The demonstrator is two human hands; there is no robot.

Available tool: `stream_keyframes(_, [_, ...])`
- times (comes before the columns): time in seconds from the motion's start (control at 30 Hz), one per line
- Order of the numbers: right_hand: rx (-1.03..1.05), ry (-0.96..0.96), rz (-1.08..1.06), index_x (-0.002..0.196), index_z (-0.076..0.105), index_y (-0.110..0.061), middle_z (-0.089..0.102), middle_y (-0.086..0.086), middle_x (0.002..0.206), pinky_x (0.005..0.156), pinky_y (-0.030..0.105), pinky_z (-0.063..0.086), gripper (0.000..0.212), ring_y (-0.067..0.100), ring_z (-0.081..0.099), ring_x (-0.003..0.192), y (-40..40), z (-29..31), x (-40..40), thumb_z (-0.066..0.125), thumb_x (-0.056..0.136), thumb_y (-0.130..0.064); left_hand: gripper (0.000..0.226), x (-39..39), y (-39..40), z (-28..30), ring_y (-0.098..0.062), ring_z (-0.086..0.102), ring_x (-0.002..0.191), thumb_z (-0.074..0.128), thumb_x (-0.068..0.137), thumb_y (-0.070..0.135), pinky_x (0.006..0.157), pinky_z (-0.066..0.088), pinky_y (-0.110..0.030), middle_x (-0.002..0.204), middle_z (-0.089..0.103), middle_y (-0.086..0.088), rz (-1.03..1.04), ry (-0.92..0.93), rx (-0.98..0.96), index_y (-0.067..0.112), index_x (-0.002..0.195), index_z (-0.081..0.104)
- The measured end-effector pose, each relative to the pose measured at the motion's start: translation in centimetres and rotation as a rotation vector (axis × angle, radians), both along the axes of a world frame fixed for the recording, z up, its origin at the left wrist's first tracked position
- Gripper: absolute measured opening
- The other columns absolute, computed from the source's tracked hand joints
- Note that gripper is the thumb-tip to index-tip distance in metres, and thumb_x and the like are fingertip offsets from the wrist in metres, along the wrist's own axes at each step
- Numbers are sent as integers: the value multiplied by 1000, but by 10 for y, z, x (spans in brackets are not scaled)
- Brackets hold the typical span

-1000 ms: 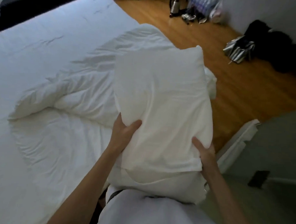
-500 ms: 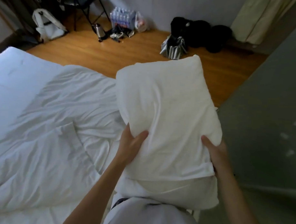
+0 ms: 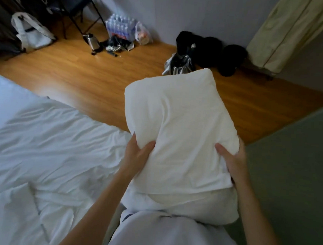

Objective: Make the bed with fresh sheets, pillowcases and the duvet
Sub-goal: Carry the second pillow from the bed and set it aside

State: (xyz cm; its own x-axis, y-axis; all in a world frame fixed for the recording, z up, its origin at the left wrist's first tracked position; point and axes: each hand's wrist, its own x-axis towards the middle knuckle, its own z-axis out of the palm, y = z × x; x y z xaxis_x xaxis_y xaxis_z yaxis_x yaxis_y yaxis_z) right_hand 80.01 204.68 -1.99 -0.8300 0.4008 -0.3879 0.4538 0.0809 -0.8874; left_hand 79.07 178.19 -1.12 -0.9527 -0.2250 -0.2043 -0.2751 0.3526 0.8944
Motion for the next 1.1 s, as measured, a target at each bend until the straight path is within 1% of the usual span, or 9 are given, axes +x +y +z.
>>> stream_keyframes(0.1, [5, 13, 86, 141, 40, -21, 48, -1, 134, 94, 31, 35, 72, 19, 46, 117, 23, 7, -75, 75, 78, -25, 48, -45, 24, 5, -5, 55, 104, 70, 85, 17, 76, 40, 0, 104, 58, 22, 104, 7, 20, 15, 130, 54])
stream_keyframes(0.2, [17, -3, 177, 141, 38, -22, 45, -8, 122, 91, 30, 34, 72, 12, 42, 109, 31, 14, -135, 75, 79, -26, 51, -83, 35, 10, -6, 55, 106, 71, 85, 22, 85, 43, -16, 113, 59, 13, 209, -23, 23, 16, 132, 53])
stream_keyframes(0.27, [14, -3, 235, 141, 37, -22, 43, -9, 118, 89, 29, 34, 72, 11, 41, 108, 33, 19, -171, 74, 79, -25, 51, -104, 38, 15, -7, 55, 107, 70, 86, 19, 84, 43, -13, 117, 59, 10, 266, -31, 22, 15, 134, 52])
stream_keyframes(0.43, [-8, 14, 366, 140, 39, -22, 48, -9, 120, 87, 29, 37, 73, 11, 46, 107, 22, 15, -261, 76, 77, -21, 58, -160, 33, 8, -9, 61, 107, 66, 75, 37, 90, 48, -28, 116, 65, 10, 392, -48, 74, 17, 129, 56])
stream_keyframes(0.53, [-7, 16, 413, 139, 41, -23, 49, -10, 120, 87, 28, 38, 72, 11, 47, 107, 7, 4, -314, 77, 77, -22, 55, -200, 22, -3, -2, 60, 103, 70, 77, 35, 86, 48, -25, 109, 64, 18, 460, -49, 85, 18, 127, 57])
stream_keyframes(0.73, [36, 94, 518, 129, 47, -25, 52, -24, 106, 72, 9, 40, 62, 6, 52, 100, -47, -1, -450, 79, 75, -20, 50, -314, -24, -25, -6, 61, 104, 71, 79, 29, 87, 51, -33, 113, 66, 12, 535, -27, 106, 20, 127, 58])
stream_keyframes(0.83, [37, 115, 558, 128, 49, -22, 55, -20, 105, 71, 11, 44, 62, 3, 56, 97, -75, 12, -522, 79, 75, -22, 54, -379, -52, -17, -7, 61, 105, 71, 79, 29, 86, 50, -30, 118, 65, 8, 547, 19, 121, 19, 130, 56])
stream_keyframes(0.97, [36, 150, 551, 126, 49, -26, 54, -25, 105, 65, 1, 43, 59, -10, 53, 92, -106, 24, -586, 79, 75, -20, 51, -439, -85, -1, -1, 61, 101, 74, 82, 22, 81, 50, -22, 115, 65, 7, 548, 54, 135, 14, 129, 56])
stream_keyframes(1.1, [19, 153, 605, 134, 47, -23, 56, -19, 113, 77, 13, 43, 67, -6, 53, 100, -150, 20, -646, 80, 74, -24, 58, -490, -121, 1, 10, 59, 95, 75, 77, 32, 73, 45, -9, 111, 63, 16, 609, 75, 110, 16, 129, 55])
